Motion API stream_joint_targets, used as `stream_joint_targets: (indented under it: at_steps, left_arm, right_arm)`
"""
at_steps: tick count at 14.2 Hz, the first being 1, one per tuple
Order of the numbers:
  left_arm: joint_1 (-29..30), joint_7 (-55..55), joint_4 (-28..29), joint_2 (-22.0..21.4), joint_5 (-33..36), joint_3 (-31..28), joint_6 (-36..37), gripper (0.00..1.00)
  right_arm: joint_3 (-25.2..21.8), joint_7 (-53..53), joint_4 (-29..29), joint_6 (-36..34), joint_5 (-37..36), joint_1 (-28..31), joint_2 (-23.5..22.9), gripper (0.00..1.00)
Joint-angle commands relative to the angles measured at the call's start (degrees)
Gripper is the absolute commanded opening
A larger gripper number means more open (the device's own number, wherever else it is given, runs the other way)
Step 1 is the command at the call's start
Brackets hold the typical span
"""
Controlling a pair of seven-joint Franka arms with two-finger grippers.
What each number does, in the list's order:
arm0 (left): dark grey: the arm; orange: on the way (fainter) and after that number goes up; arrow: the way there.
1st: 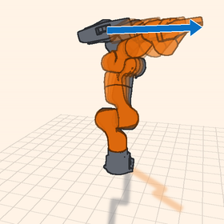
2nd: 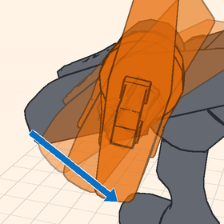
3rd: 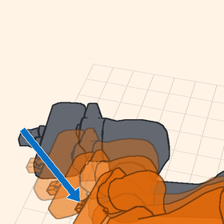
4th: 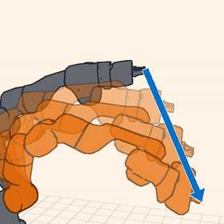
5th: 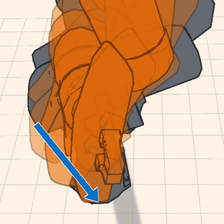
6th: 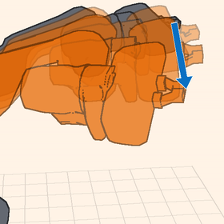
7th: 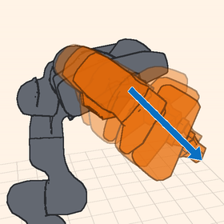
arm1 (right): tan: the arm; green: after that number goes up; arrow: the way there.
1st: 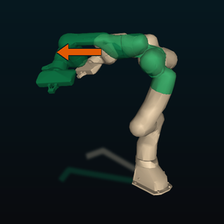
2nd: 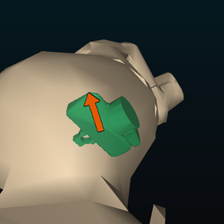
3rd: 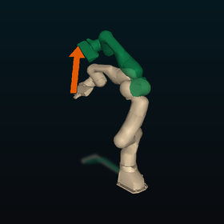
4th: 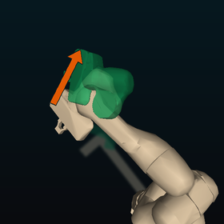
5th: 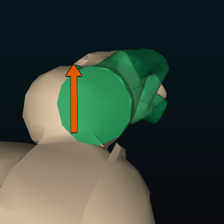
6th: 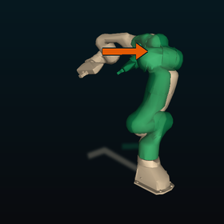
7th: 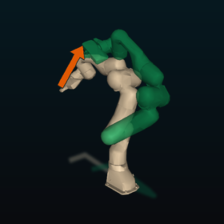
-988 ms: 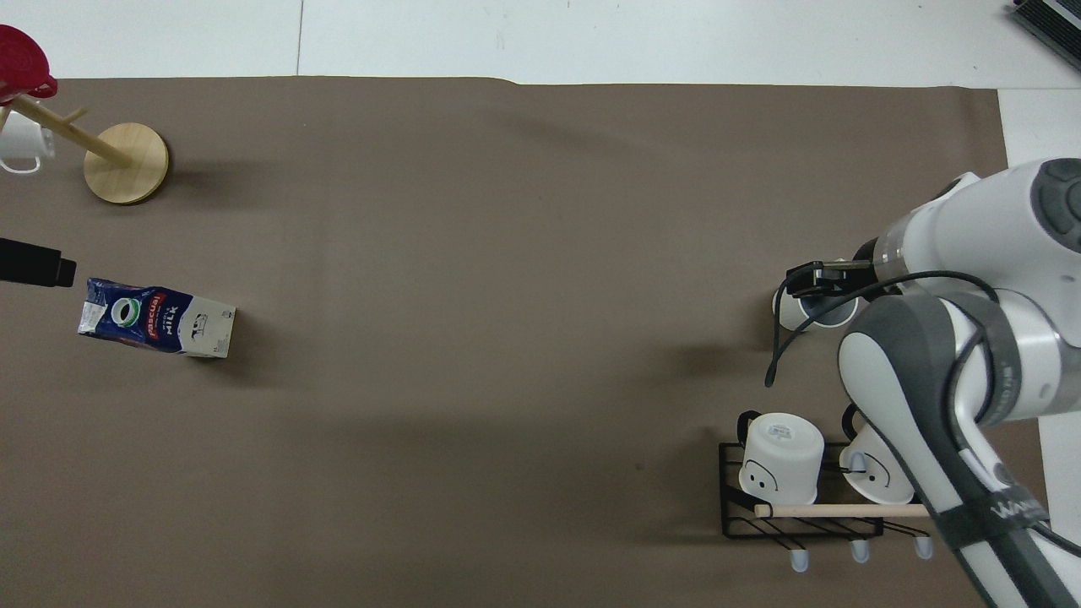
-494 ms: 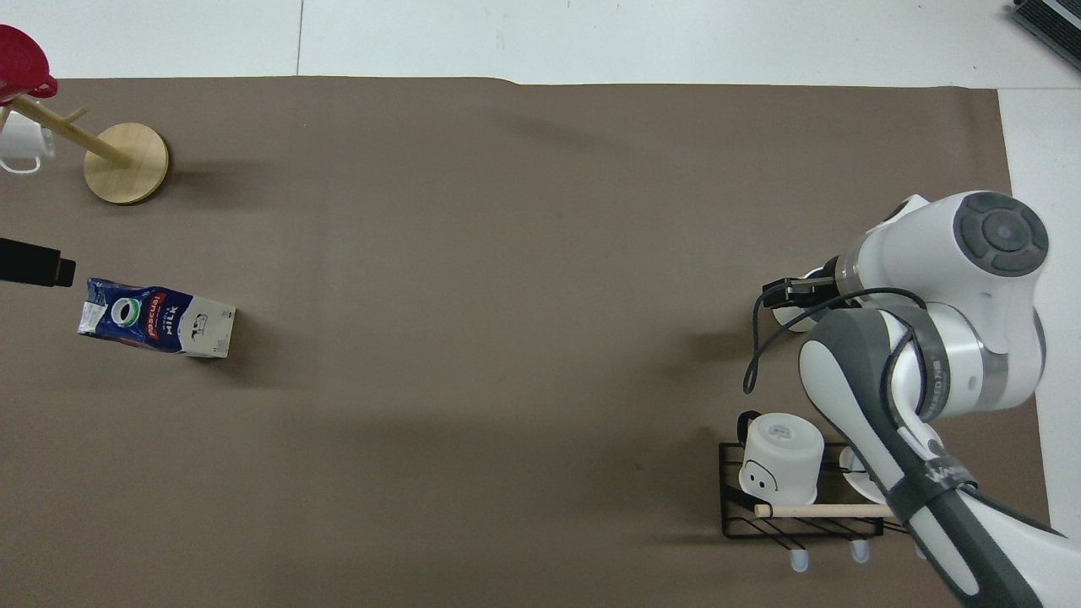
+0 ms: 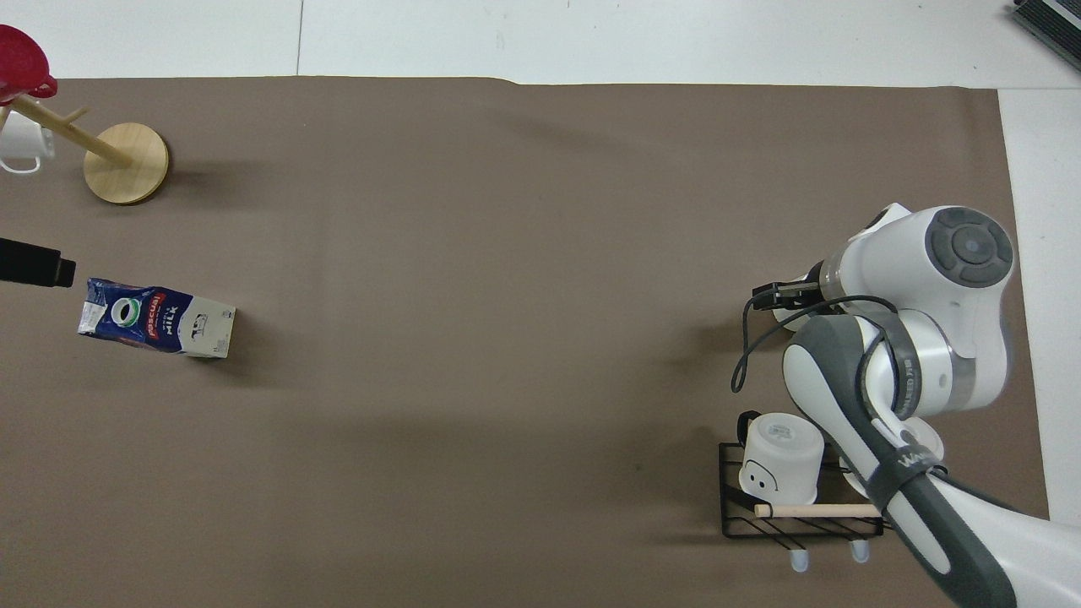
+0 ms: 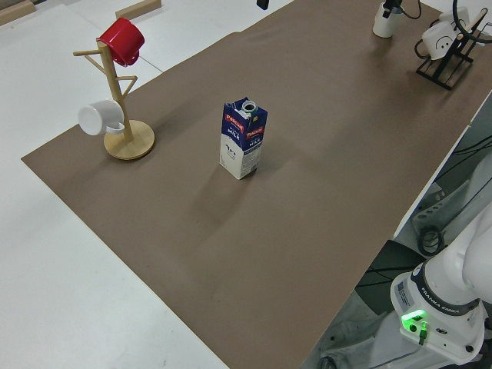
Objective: Place cup and milk on table
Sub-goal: 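Close the right gripper on the white mug rim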
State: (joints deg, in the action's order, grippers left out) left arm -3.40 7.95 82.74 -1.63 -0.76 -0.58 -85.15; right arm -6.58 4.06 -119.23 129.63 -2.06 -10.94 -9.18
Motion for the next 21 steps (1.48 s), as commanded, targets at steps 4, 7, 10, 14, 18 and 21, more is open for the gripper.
stream_joint_targets:
  at_steps: [4, 7, 10, 14, 18, 21]
  left_arm:
    - [0.23, 0.13, 0.84, -0.83, 0.06, -0.03, -0.01, 1.00]
    - [0.23, 0.13, 0.84, -0.83, 0.06, -0.03, 0.16, 1.00]
    - [0.23, 0.05, 0.84, -0.83, 0.06, -0.03, 0.16, 1.00]
    - [0.23, 0.13, 0.84, -0.83, 0.06, -0.03, 0.08, 1.00]
    - [0.23, 0.22, 0.84, -0.83, 0.06, -0.03, 0.08, 1.00]
    - [0.23, 0.31, 0.84, -0.83, -0.03, -0.03, 0.08, 1.00]
  right_arm:
    - [0.08, -0.99, -1.71, 2.64, -0.49, 0.13, -0.13, 0.60]
    - [0.08, -0.55, -1.36, 2.56, -0.49, 0.13, -0.31, 0.12]
    - [0.08, -0.11, -0.66, 2.56, -0.49, 0.13, -0.83, 0.00]
    - [0.25, 5.76, 1.63, 1.68, -0.49, -0.83, -1.54, 0.00]
    - [1.04, 5.17, 6.53, -6.46, -0.58, -2.15, -0.75, 0.00]
    - [4.81, 5.07, 11.29, -11.84, -0.49, -2.42, -0.66, 0.00]
